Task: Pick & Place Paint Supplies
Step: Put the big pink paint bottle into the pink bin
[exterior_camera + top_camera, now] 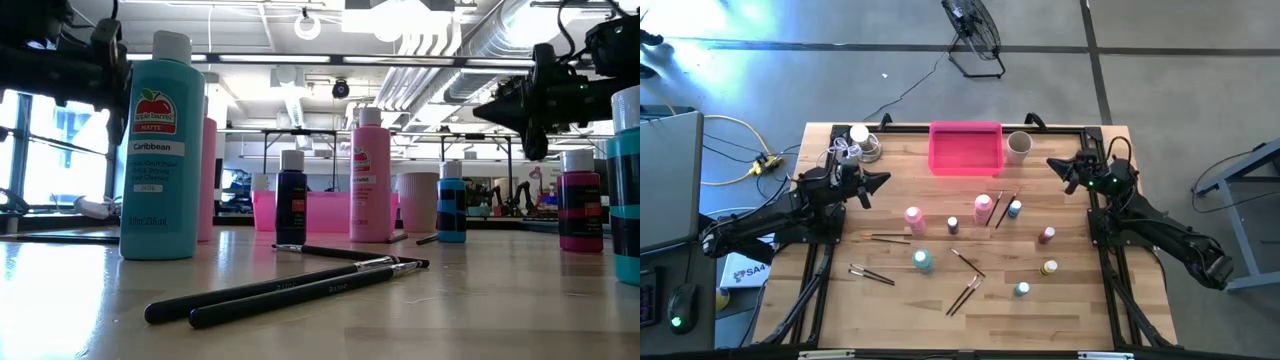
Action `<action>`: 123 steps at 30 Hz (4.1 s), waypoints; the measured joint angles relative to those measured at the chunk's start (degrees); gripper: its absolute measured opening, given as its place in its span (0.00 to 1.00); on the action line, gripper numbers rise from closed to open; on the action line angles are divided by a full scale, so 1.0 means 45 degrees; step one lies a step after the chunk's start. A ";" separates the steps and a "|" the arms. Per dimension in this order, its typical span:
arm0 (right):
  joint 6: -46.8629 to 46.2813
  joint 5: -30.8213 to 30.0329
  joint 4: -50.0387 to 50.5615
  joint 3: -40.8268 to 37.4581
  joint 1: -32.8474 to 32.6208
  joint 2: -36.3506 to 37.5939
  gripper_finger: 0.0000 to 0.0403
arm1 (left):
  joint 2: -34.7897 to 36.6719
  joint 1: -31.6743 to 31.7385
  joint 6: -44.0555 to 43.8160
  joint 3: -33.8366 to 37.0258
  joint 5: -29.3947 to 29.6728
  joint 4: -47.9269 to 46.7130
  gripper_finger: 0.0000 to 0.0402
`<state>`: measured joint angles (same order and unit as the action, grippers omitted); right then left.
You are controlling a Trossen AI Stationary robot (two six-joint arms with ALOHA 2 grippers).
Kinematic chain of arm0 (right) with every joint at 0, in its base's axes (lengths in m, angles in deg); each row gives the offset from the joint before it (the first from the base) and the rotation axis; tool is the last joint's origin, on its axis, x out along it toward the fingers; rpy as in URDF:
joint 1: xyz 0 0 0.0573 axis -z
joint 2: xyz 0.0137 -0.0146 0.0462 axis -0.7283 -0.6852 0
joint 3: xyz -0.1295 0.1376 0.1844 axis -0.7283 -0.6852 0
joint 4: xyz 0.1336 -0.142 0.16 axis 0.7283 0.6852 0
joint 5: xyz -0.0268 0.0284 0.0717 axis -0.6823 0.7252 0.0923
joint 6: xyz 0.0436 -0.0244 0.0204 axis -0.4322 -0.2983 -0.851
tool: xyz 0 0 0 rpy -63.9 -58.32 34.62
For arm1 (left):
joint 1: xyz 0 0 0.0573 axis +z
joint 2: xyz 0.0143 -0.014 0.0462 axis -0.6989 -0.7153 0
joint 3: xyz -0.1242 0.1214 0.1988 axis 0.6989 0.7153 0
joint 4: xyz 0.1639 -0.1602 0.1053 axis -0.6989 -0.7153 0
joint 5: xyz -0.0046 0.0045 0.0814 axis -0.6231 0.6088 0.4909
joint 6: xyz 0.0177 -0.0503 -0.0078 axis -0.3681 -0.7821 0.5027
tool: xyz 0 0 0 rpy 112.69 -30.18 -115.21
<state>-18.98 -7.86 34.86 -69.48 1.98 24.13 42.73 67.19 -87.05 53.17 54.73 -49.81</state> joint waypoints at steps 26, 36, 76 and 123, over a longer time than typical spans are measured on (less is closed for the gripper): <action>0.0439 -0.3578 -0.0522 0.1234 -0.4816 -0.0002 0.01 | -0.0005 -0.1552 0.0741 -0.0310 -0.0412 0.1888 0.00; 0.1137 -0.6636 0.0425 0.1823 -0.8021 -0.0301 0.01 | -0.0028 -0.5676 0.1810 -0.0310 0.3257 0.2016 0.00; 0.5150 -0.9788 -0.3024 0.4546 -1.2497 -0.4091 0.01 | -0.3245 -1.1001 0.2997 -0.2258 0.7106 0.4095 0.00; 0.5363 -1.0893 -0.2897 0.4546 -1.2492 -0.4091 0.01 | -0.3837 -1.0996 0.5132 -0.3564 0.9594 0.3775 0.47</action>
<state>5.15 -56.88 21.82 -49.02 -54.23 5.72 25.47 17.70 -63.96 37.13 97.91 -32.82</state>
